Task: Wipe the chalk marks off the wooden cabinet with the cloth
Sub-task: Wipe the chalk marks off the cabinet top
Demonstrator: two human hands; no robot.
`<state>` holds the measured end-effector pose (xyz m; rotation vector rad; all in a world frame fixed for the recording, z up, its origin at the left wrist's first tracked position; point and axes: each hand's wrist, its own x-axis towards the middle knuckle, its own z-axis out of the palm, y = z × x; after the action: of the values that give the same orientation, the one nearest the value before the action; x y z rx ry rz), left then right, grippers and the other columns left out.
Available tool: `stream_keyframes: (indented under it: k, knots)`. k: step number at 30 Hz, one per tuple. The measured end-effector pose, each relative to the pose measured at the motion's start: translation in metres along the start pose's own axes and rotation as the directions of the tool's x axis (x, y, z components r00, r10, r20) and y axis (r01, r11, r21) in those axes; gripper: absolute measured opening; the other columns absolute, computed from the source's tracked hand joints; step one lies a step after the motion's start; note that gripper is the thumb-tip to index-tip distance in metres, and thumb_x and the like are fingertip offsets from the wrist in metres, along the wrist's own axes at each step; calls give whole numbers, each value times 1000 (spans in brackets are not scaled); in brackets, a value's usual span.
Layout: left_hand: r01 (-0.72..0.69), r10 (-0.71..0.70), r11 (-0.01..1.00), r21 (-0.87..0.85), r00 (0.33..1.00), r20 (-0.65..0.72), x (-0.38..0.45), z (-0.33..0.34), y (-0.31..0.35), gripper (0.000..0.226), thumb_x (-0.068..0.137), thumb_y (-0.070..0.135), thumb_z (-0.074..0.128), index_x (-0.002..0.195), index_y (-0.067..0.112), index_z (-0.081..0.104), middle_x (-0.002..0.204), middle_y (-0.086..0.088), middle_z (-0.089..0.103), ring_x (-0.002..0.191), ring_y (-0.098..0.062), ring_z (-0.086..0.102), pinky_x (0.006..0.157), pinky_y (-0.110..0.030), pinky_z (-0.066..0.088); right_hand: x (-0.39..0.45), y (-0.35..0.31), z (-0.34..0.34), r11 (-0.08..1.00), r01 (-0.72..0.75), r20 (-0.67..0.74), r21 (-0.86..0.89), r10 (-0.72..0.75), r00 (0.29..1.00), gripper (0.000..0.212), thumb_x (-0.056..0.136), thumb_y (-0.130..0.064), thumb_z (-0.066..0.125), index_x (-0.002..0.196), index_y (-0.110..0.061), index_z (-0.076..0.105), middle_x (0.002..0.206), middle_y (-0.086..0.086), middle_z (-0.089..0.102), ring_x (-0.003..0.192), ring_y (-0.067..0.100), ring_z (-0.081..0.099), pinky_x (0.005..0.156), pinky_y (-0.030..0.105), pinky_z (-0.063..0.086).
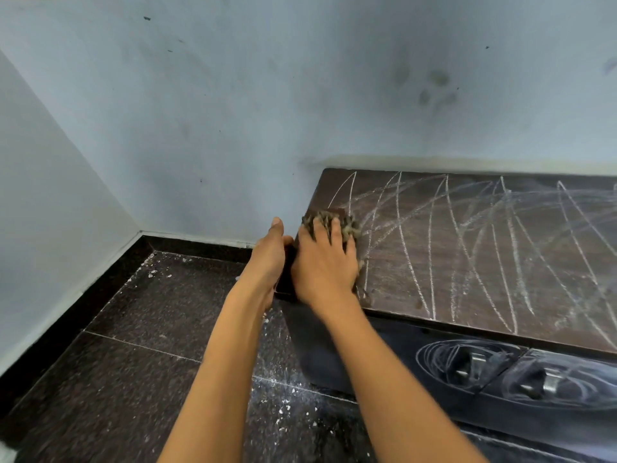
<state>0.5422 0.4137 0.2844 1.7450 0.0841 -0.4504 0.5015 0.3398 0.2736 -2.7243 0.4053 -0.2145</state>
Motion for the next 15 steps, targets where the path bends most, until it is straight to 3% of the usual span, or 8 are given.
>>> stream_keyframes:
  k: [3,6,9,10,13,15]
  knots:
    - [-17,17,999,29,1000,-2,-3,0,1,62,100,49,22,136,4,46,139,-11,49,129,-22,44,102,-29,31,26,3,-9,1000,-16,55,-16,17,998,55,100,-30,32,151,-20,16,159,3,6,146,27,-8,117,48,1]
    - [-53,52,997,59,999,8,0,1,1,63,100,50,23,137,5,45,140,-10,48,128,-20,45,98,-27,32,-5,2,3,999,-17,-41,-50,14,999,54,100,-35,29,150,-20,16,159,4,9,146,27,-4,118,48,2]
    - [-78,78,993,94,997,4,4,3,0,64,99,52,23,137,7,45,142,-7,47,131,-19,42,100,-28,31,-50,-2,14,999,-19,-228,-43,8,974,55,89,-32,55,141,-17,42,150,8,36,143,30,22,113,51,20]
    - [-85,85,990,108,996,3,4,4,0,64,99,53,23,137,7,46,142,-8,47,130,-19,43,102,-29,31,-52,-2,13,999,-13,-218,-37,5,976,56,87,-31,57,140,-18,44,150,7,36,142,30,23,113,51,20]
    - [-113,113,986,122,994,9,4,5,1,62,99,52,23,133,7,50,138,-9,50,116,-14,49,96,-28,34,-15,6,4,999,33,-36,-21,-33,999,58,96,-31,40,149,-21,19,159,3,9,146,26,-4,117,47,3]
    - [-115,115,987,109,993,5,0,5,2,60,100,50,24,132,7,51,136,-9,52,112,-14,50,92,-25,34,13,7,-7,999,24,32,-33,-23,999,55,99,-31,33,151,-21,15,159,3,5,146,26,-7,118,47,2]
